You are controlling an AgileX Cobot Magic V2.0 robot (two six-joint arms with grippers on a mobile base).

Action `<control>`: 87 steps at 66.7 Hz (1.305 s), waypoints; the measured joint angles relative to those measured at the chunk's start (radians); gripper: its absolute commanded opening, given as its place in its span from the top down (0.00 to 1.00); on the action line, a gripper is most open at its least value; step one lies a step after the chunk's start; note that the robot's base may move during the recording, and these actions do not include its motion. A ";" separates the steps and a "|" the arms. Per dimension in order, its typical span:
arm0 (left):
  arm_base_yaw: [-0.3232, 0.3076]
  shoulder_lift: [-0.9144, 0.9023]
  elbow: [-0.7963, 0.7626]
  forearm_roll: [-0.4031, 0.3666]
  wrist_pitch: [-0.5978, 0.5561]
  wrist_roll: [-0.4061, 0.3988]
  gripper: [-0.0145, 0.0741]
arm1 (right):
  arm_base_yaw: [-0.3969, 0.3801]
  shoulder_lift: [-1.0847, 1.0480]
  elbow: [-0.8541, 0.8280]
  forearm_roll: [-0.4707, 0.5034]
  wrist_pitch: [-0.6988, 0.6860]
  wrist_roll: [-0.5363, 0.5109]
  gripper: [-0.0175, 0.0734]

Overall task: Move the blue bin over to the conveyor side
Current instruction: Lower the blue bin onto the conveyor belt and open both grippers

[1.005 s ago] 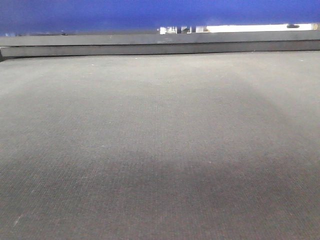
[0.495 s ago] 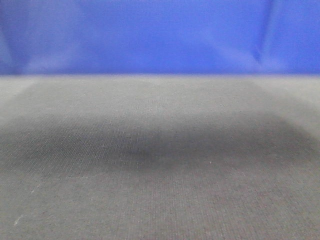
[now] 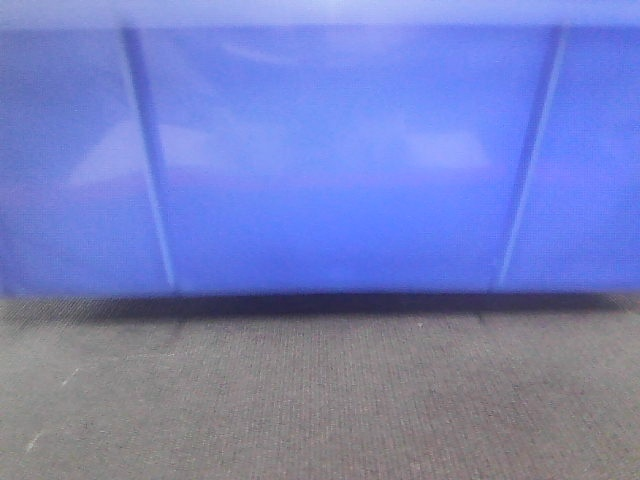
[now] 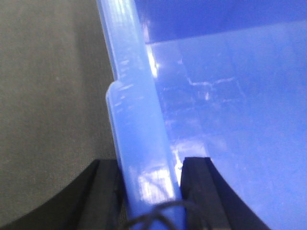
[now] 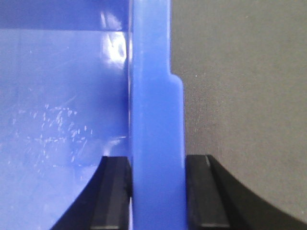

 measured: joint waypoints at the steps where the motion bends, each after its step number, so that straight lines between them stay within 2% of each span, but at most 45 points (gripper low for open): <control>1: 0.000 0.003 0.000 0.000 -0.001 0.000 0.79 | 0.000 0.004 0.000 0.000 -0.003 0.000 0.89; 8: 0.000 0.044 0.000 0.003 -0.003 0.000 0.64 | 0.000 0.029 0.000 -0.002 -0.010 -0.002 0.88; 13: 0.000 0.064 0.000 0.003 -0.009 0.002 0.52 | 0.000 0.042 0.000 -0.005 -0.020 -0.009 0.80; 18: 0.000 0.071 0.000 -0.005 -0.009 0.004 0.38 | 0.000 0.048 0.000 -0.006 -0.027 -0.019 0.63; 26: -0.009 0.070 -0.009 -0.040 -0.031 0.005 0.18 | 0.001 0.047 -0.005 0.018 -0.064 -0.029 0.23; 29: -0.009 0.066 -0.014 -0.052 -0.038 0.005 0.15 | 0.004 0.044 -0.010 0.025 -0.077 -0.033 0.17; 36: -0.012 0.054 -0.014 -0.071 -0.038 0.004 0.16 | 0.010 0.036 -0.015 0.035 -0.079 -0.035 0.18; 51: -0.012 -0.037 -0.014 -0.057 -0.019 0.002 0.16 | 0.010 -0.046 -0.015 0.037 -0.047 -0.035 0.18; 57: -0.012 -0.109 -0.014 -0.040 -0.010 0.002 0.19 | 0.010 -0.108 -0.015 0.037 -0.026 -0.035 0.24; 64: -0.012 -0.206 -0.006 -0.008 -0.007 0.002 0.33 | 0.010 -0.194 -0.015 0.037 0.006 -0.035 0.42; 70: -0.012 -0.293 0.027 0.014 -0.007 -0.007 0.52 | 0.010 -0.275 -0.003 0.037 0.015 -0.035 0.63; 73: -0.012 -0.336 0.055 0.018 -0.014 -0.009 0.61 | 0.010 -0.315 0.018 0.037 0.015 -0.035 0.70; 78: -0.012 -0.423 0.134 0.022 -0.044 -0.010 0.73 | 0.010 -0.391 0.074 0.037 0.004 -0.035 0.86; 81: -0.012 -0.473 0.191 0.022 -0.072 -0.011 0.79 | 0.010 -0.438 0.125 0.037 -0.005 -0.035 0.90; 87: -0.012 -0.568 0.311 0.022 -0.132 -0.013 0.87 | 0.010 -0.524 0.237 0.037 -0.037 -0.035 0.89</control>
